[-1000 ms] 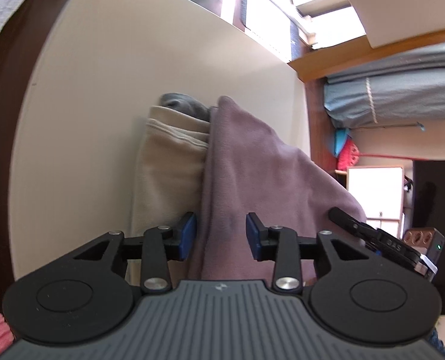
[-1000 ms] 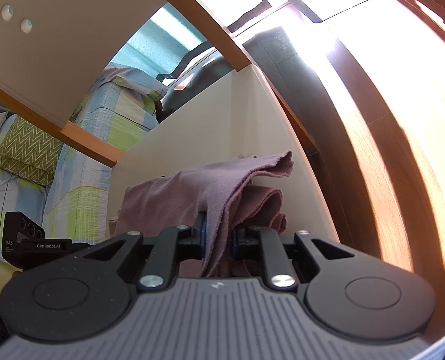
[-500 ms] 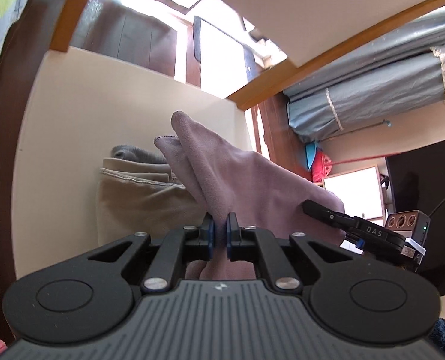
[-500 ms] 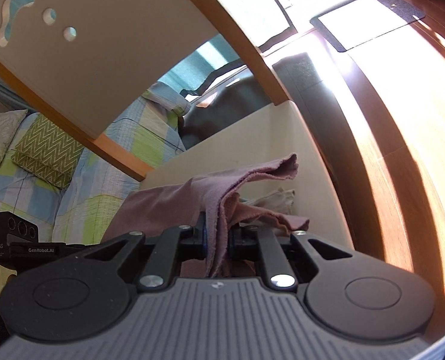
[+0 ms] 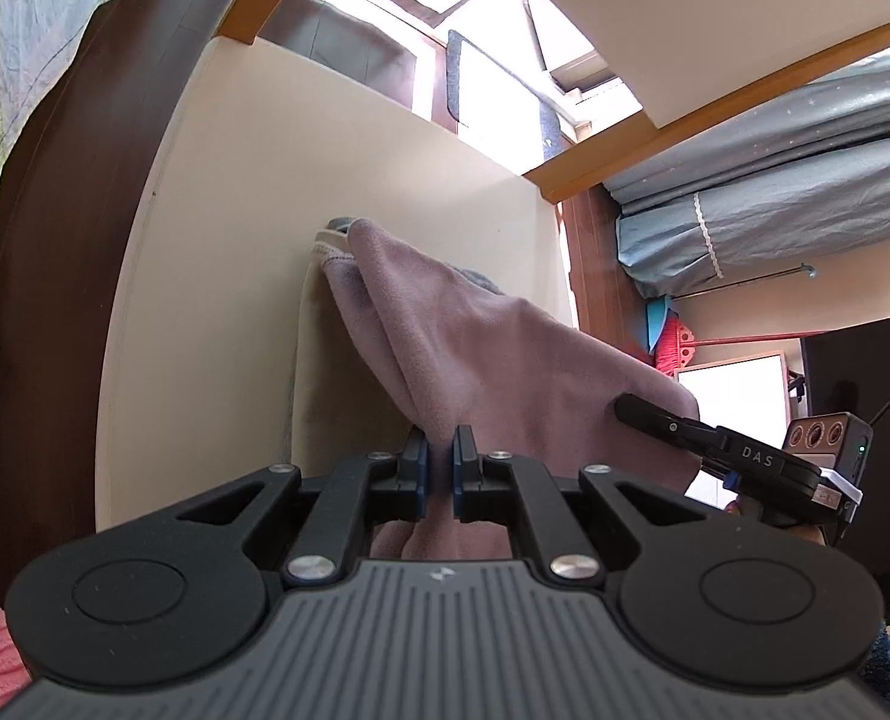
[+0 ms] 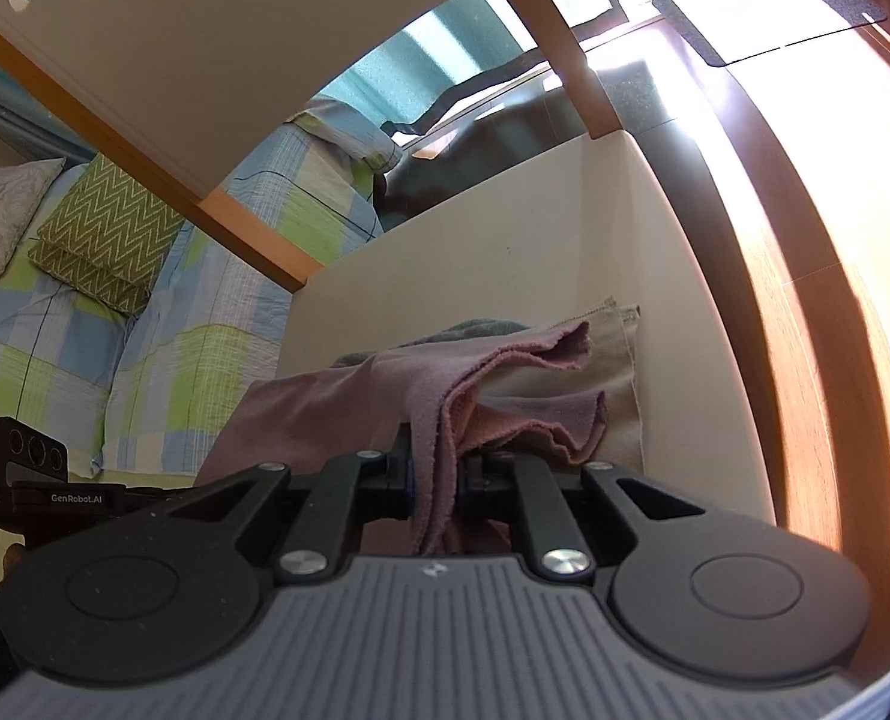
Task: Fold clothes
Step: 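Lower the tank top onto the clothes stack and open both grippers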
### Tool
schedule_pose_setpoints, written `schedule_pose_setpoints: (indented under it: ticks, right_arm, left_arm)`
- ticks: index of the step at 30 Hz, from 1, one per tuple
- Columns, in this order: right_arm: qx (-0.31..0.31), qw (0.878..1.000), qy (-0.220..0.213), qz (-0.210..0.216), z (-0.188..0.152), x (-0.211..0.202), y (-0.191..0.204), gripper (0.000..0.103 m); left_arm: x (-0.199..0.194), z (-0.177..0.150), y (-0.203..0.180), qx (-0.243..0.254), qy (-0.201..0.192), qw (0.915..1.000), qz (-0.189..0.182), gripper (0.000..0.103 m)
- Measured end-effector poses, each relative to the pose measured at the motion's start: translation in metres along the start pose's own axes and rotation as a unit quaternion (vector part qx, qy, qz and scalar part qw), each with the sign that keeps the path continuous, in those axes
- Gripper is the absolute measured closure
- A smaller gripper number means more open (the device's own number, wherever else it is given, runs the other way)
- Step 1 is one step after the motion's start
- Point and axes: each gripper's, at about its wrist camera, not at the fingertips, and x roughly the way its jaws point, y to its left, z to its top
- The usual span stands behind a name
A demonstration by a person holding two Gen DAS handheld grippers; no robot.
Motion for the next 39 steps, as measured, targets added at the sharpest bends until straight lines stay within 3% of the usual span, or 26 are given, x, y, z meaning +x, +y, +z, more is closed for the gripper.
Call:
schedule_pose_setpoints:
  ticks: [8,14,15,17,20,21,23,24,25,27,31,35,39]
  right_arm:
    - [-0.05,0.997,-0.05,0.001,-0.002,-0.014,0.011,0.093]
    - [-0.039,0.998,-0.031,-0.035,-0.004,0.001,-0.005,0.092]
    - [-0.039,0.998,-0.027,-0.044,-0.006,0.004,-0.009,0.09]
    - [-0.027,0.998,-0.016,-0.058,-0.008,0.009,-0.016,0.065]
    - [-0.013,0.995,-0.012,-0.099,-0.011,0.003,-0.027,0.055]
    - [-0.018,0.992,-0.012,-0.128,-0.013,-0.004,-0.028,0.054]
    - [-0.027,0.986,-0.013,-0.165,-0.016,-0.014,-0.029,0.055]
    - [-0.03,0.985,-0.02,-0.169,-0.018,-0.021,-0.028,0.058]
    - [-0.03,0.985,-0.028,-0.166,-0.019,-0.027,-0.026,0.064]
    - [-0.031,0.986,-0.045,-0.159,-0.02,-0.041,-0.023,0.064]
    - [0.037,0.994,-0.058,-0.083,-0.003,-0.041,-0.033,0.064]
    - [0.113,0.993,-0.016,-0.043,0.015,-0.022,-0.054,0.062]
    - [0.132,0.99,0.027,0.033,0.025,-0.001,-0.071,0.056]
  left_arm:
    - [0.001,-0.003,-0.015,0.048,-0.018,0.9986,0.011,0.098]
    - [0.022,-0.008,-0.012,0.069,0.0,0.9967,0.044,0.097]
    - [0.024,-0.009,-0.011,0.07,0.001,0.9964,0.049,0.094]
    - [0.023,-0.011,-0.01,0.069,0.003,0.9961,0.055,0.087]
    - [0.008,-0.013,-0.011,0.072,-0.012,0.9941,0.08,0.072]
    - [-0.001,-0.013,-0.013,0.076,-0.026,0.9917,0.1,0.07]
    - [-0.016,-0.015,-0.018,0.084,-0.046,0.9855,0.14,0.081]
    - [-0.024,-0.018,-0.023,0.089,-0.055,0.9817,0.159,0.081]
    - [-0.029,-0.019,-0.026,0.093,-0.058,0.9812,0.159,0.081]
    - [-0.034,-0.024,-0.049,0.111,-0.059,0.9844,0.123,0.081]
    - [-0.006,-0.029,-0.084,0.143,-0.032,0.9846,0.095,0.077]
    - [0.039,-0.023,-0.083,0.112,0.007,0.9891,0.095,0.077]
    - [0.068,-0.025,-0.07,0.105,0.027,0.9874,0.115,0.077]
